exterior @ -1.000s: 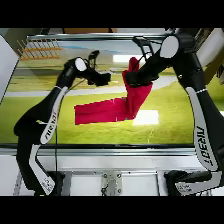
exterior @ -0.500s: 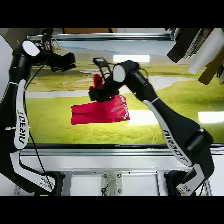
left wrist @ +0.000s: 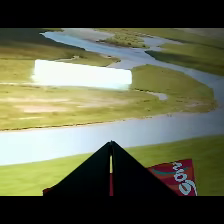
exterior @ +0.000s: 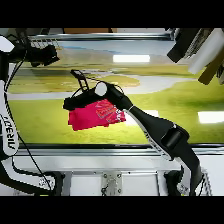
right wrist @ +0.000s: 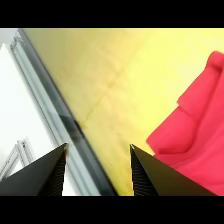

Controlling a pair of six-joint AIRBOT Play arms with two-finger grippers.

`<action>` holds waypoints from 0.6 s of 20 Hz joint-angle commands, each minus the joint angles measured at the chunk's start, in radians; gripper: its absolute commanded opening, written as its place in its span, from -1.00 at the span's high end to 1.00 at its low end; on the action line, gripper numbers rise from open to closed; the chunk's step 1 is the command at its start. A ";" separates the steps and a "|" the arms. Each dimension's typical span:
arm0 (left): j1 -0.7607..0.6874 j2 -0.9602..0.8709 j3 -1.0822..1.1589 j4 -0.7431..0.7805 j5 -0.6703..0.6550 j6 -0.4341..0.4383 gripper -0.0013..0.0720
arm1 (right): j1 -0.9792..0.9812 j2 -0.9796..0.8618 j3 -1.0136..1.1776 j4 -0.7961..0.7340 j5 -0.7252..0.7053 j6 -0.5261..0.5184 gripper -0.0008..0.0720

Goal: Fold the clothes and pants, and hang the long-sleeved shirts on hangers.

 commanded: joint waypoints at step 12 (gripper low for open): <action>-0.126 0.350 -0.647 -0.002 0.195 0.103 0.95 | -0.587 0.281 -0.755 -0.085 0.080 -0.032 -1.00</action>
